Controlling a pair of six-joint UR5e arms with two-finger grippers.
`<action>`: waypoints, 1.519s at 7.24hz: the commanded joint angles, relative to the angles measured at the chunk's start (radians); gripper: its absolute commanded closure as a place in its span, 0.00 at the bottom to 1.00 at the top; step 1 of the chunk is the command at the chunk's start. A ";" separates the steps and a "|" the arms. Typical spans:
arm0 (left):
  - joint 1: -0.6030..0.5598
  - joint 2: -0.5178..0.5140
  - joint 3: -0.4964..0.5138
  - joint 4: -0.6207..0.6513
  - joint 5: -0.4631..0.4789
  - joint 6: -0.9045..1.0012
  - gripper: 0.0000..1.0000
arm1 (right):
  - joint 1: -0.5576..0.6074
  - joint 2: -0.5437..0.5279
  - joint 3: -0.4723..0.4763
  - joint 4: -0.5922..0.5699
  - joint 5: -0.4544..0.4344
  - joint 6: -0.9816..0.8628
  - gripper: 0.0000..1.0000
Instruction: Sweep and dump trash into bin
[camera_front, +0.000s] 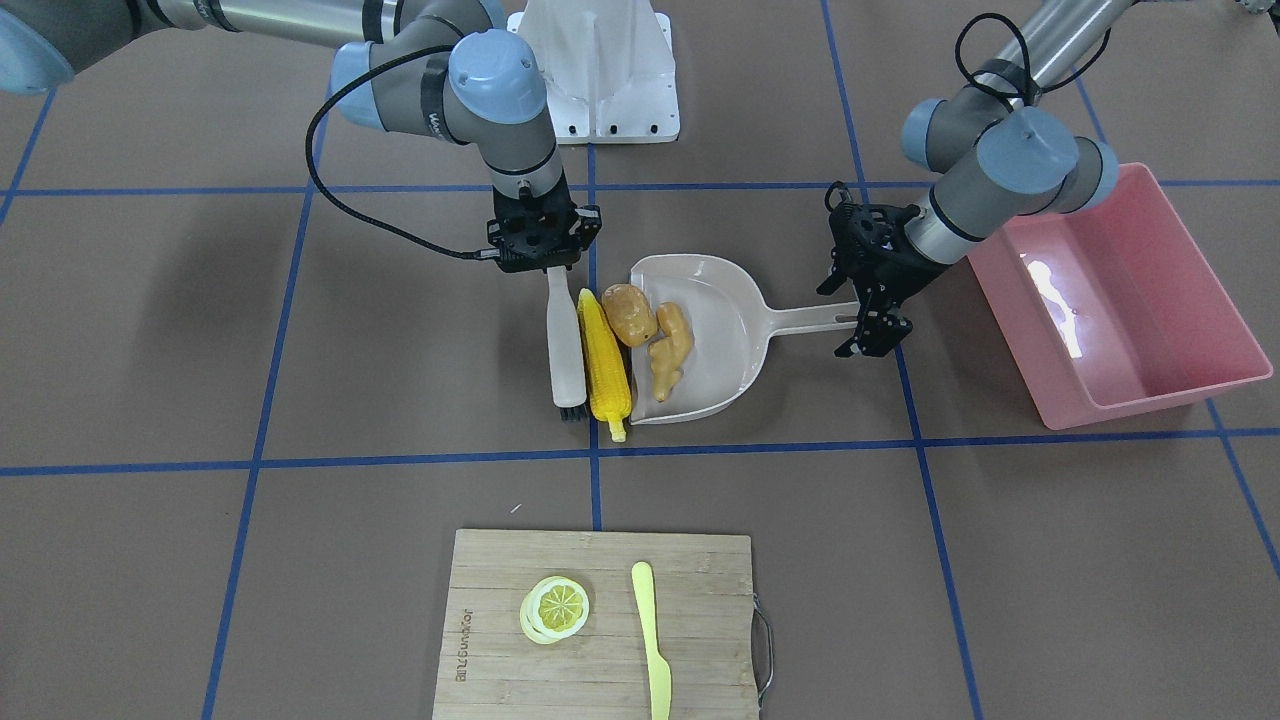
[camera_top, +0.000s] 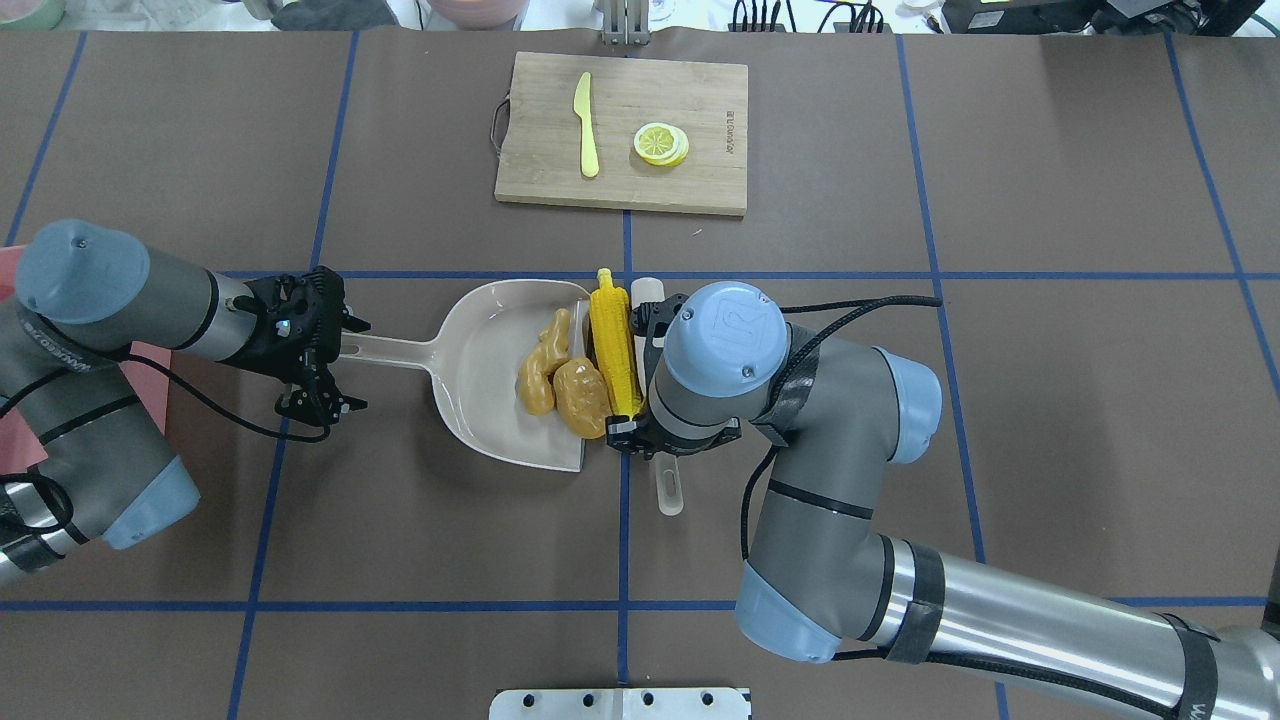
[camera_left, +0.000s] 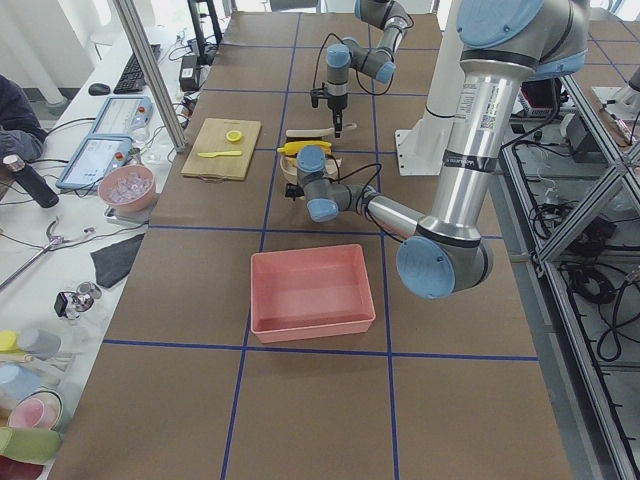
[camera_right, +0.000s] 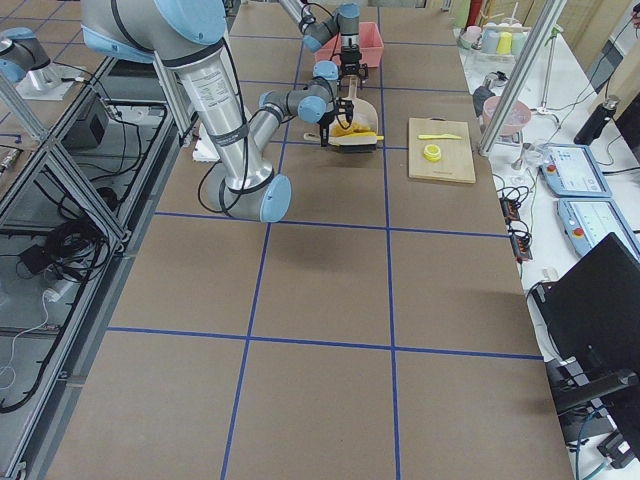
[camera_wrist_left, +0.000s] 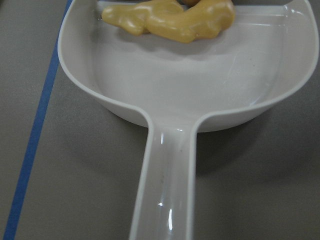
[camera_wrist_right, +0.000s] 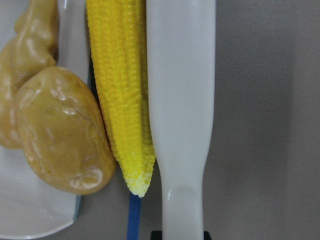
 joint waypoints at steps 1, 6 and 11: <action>-0.001 0.003 -0.008 -0.001 -0.001 0.000 0.01 | -0.024 0.026 -0.042 0.092 -0.014 0.096 1.00; -0.001 0.006 0.002 -0.001 -0.001 0.000 0.01 | -0.072 0.051 -0.063 0.227 -0.075 0.219 1.00; -0.001 0.000 0.000 0.003 0.008 0.003 0.01 | -0.072 0.062 -0.100 0.333 -0.084 0.256 1.00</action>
